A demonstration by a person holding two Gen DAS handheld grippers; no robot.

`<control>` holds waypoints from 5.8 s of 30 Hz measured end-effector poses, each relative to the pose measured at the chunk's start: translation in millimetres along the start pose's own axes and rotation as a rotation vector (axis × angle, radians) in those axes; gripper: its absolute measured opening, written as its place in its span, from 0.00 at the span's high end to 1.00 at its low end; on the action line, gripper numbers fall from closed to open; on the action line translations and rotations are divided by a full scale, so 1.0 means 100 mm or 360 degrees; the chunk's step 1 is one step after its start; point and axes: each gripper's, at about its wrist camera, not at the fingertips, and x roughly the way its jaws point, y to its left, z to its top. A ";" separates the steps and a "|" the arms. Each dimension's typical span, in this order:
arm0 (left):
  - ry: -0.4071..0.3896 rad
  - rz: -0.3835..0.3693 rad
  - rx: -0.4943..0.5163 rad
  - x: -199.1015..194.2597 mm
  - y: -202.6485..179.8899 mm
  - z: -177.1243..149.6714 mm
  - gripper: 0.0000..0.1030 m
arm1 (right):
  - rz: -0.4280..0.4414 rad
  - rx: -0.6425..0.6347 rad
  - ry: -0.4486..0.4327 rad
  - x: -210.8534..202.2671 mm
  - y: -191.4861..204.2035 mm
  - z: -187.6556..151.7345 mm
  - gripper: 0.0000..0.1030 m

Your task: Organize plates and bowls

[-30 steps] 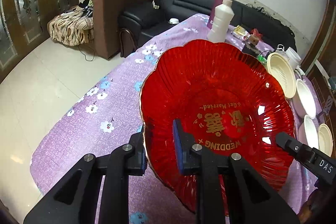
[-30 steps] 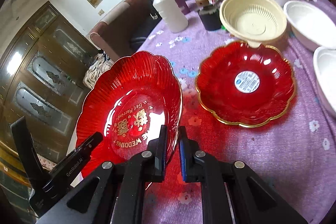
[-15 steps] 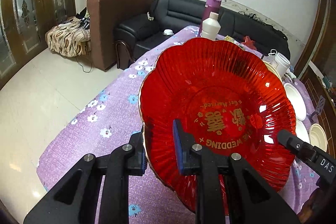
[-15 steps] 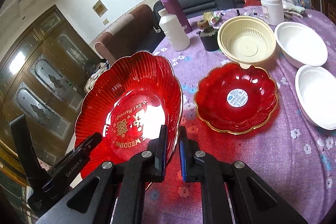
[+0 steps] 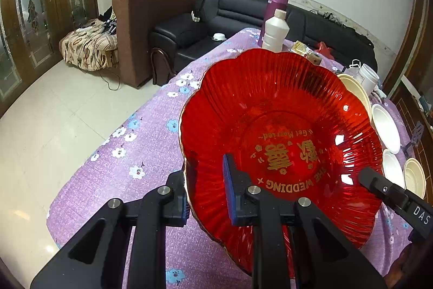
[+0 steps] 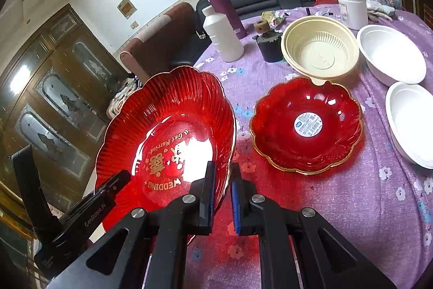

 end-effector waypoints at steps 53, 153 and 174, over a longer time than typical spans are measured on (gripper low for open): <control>0.0210 -0.0332 0.0068 -0.02 -0.38 0.28 0.18 | 0.0087 0.0472 0.0004 -0.01 -1.07 0.17 0.25; 0.0373 -0.0405 -0.0020 0.34 0.03 0.38 0.77 | 0.0048 0.0006 0.0124 0.50 0.14 0.29 0.92; 0.0479 -0.0310 -0.0054 0.71 0.16 0.18 0.77 | -0.0020 -0.0021 0.0269 0.90 0.16 0.19 0.92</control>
